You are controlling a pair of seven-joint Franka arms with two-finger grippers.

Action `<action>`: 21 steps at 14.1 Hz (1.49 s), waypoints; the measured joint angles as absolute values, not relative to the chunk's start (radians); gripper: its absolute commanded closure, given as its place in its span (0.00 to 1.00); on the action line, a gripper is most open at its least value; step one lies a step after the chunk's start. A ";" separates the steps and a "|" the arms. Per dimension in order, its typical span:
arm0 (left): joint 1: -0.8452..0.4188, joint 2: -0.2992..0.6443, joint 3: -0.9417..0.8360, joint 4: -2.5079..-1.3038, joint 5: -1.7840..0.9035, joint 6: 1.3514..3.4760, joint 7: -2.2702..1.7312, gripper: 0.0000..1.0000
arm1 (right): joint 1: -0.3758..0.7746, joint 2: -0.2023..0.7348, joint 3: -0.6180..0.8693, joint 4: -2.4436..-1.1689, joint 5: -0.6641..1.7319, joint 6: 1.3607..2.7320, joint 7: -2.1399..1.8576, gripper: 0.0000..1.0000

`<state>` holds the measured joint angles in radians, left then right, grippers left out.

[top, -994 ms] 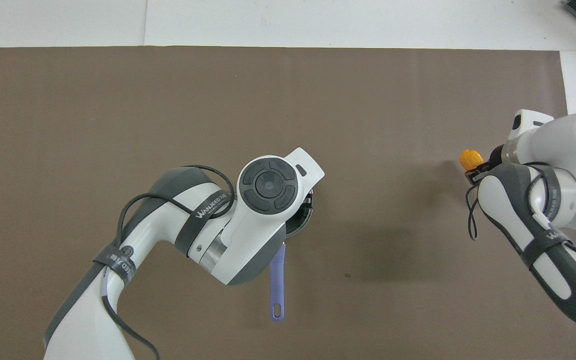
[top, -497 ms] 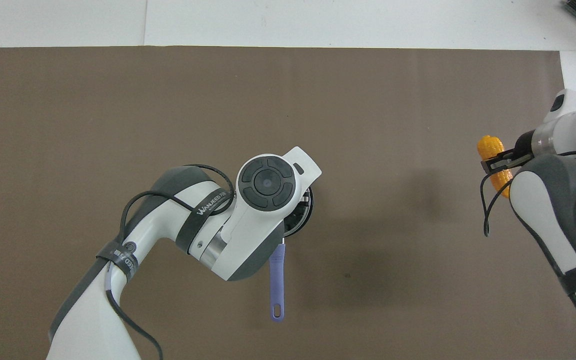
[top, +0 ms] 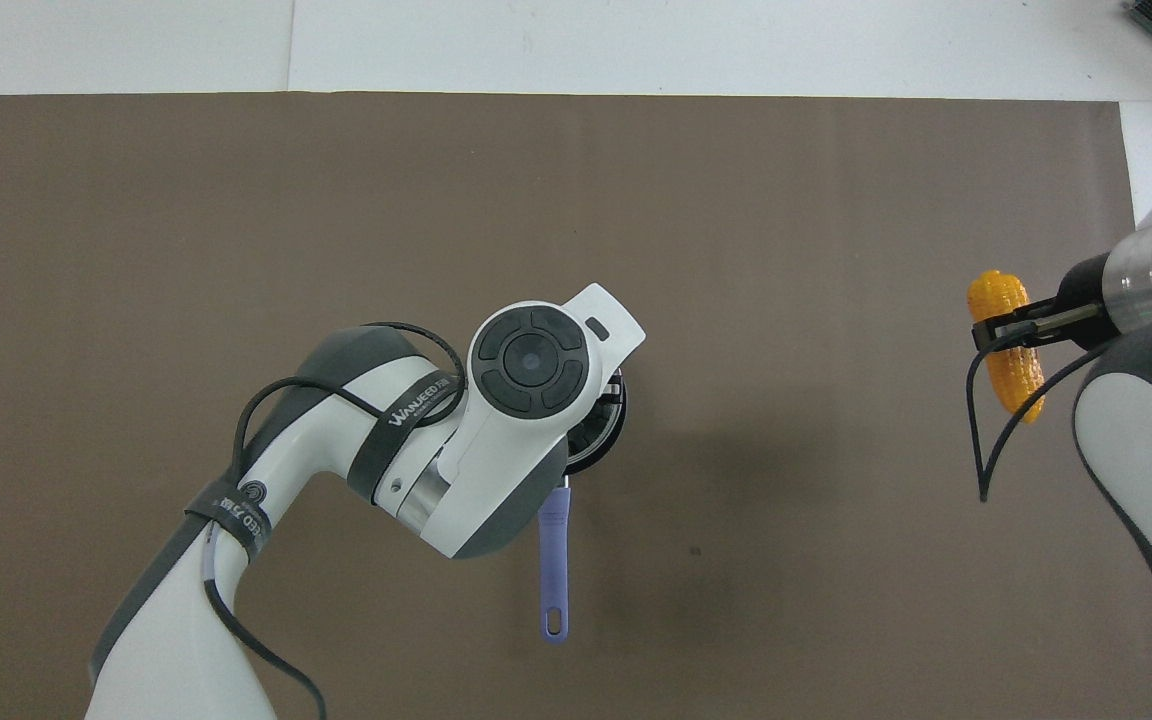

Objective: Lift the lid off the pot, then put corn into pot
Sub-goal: 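Lift the lid away with the left gripper while the right gripper carries the corn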

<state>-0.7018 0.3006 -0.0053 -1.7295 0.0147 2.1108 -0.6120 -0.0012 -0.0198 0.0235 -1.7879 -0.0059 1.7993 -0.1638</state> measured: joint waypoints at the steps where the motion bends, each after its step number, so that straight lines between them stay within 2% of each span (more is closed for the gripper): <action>1: -0.701 0.300 0.000 -1.720 0.015 2.111 -0.612 1.00 | -0.001 -0.028 0.040 -1.779 -0.006 1.782 -0.128 1.00; 7: -0.639 0.284 0.016 -1.652 0.015 2.042 -0.542 1.00 | 0.014 -0.032 0.147 -1.777 -0.006 1.770 0.081 1.00; 11: -0.524 0.230 0.019 -1.643 0.015 1.959 -0.355 1.00 | 0.151 -0.003 0.159 -1.779 -0.007 1.782 0.301 1.00; 17: -0.336 0.168 0.023 -1.643 0.015 1.882 -0.069 1.00 | 0.376 0.142 0.162 -1.765 -0.008 1.934 0.565 1.00; 21: -0.214 0.155 0.024 -1.643 0.014 1.844 0.110 1.00 | 0.470 0.298 0.162 -1.604 -0.013 1.943 0.600 1.00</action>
